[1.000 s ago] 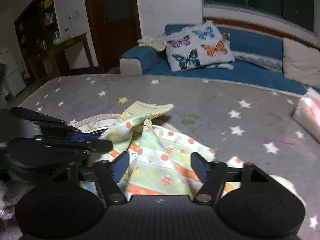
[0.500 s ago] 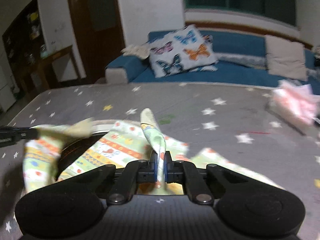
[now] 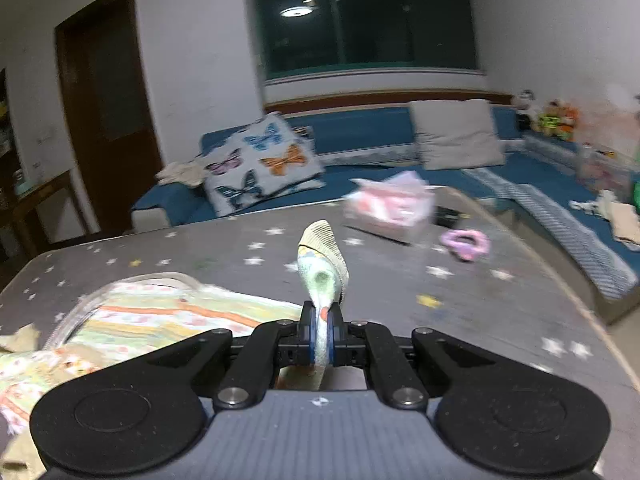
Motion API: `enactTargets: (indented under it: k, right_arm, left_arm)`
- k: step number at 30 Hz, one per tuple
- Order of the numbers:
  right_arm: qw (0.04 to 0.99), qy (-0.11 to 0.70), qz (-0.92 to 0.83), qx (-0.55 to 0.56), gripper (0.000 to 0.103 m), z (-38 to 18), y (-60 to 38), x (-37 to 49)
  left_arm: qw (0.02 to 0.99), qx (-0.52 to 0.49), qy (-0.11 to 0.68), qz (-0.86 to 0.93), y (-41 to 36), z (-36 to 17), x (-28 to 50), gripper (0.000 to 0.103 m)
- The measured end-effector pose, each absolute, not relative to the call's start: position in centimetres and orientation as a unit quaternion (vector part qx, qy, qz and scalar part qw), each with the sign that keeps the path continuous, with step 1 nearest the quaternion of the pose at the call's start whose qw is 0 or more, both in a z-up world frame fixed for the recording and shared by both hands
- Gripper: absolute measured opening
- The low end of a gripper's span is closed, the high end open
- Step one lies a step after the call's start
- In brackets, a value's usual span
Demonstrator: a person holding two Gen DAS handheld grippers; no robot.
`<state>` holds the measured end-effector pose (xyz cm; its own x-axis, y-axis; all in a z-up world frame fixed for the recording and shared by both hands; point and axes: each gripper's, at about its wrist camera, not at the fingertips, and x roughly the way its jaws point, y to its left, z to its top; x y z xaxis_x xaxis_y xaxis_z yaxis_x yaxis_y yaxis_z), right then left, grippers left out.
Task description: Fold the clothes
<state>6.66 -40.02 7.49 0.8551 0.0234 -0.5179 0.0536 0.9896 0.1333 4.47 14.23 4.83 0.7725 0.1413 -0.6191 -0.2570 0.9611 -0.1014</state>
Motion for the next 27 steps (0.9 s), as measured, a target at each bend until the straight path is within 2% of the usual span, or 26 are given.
enactTargets:
  k: [8, 11, 12, 13, 15, 16, 17, 18, 19, 22, 27]
  right_arm:
    - [0.932, 0.343, -0.059, 0.097, 0.008, 2.9, -44.5, 2.6]
    - [0.926, 0.357, -0.082, 0.095, 0.016, 2.3, -45.6, 2.0]
    - [0.925, 0.357, -0.092, 0.092, 0.017, 2.4, -45.9, 1.8]
    - [0.925, 0.355, -0.101, 0.086, 0.018, 2.5, -45.9, 1.5]
    - [0.928, 0.348, -0.114, 0.074, 0.021, 3.1, -46.0, 1.0]
    - [0.929, 0.345, -0.114, 0.071, 0.025, 3.4, -46.0, 1.1]
    - [0.931, 0.342, -0.112, 0.068, 0.035, 3.7, -46.1, 1.3]
    - [0.932, 0.339, -0.109, 0.064, 0.040, 3.9, -45.9, 1.3]
    - [0.934, 0.337, -0.102, 0.059, 0.040, 4.1, -45.5, 1.2]
    - [0.933, 0.345, -0.079, 0.057, 0.041, 3.6, -44.3, 1.9]
    - [0.923, 0.380, -0.047, 0.051, 0.042, 1.0, -42.5, 3.5]
  left_arm:
    - [0.920, -0.066, 0.373, 0.103, 14.0, 2.7, -0.1, 0.003]
    - [0.917, -0.059, 0.377, 0.112, 14.2, 2.8, -0.6, 0.014]
    - [0.919, -0.054, 0.374, 0.115, 14.3, 3.0, -0.6, 0.020]
    - [0.920, -0.047, 0.371, 0.119, 14.3, 3.2, -0.7, 0.031]
    - [0.923, -0.033, 0.362, 0.128, 13.9, 3.8, -0.9, 0.041]
    - [0.924, -0.027, 0.358, 0.130, 13.7, 4.0, -0.8, 0.047]
    - [0.926, -0.020, 0.353, 0.132, 13.4, 4.1, -0.8, 0.049]
    - [0.928, -0.013, 0.348, 0.130, 13.2, 4.2, -0.8, 0.054]
    - [0.930, -0.007, 0.343, 0.129, 13.0, 4.2, -0.7, 0.058]
    - [0.935, 0.010, 0.337, 0.111, 11.9, 4.1, -0.4, 0.063]
    - [0.938, 0.039, 0.329, 0.100, 10.4, 3.9, 0.2, 0.064]
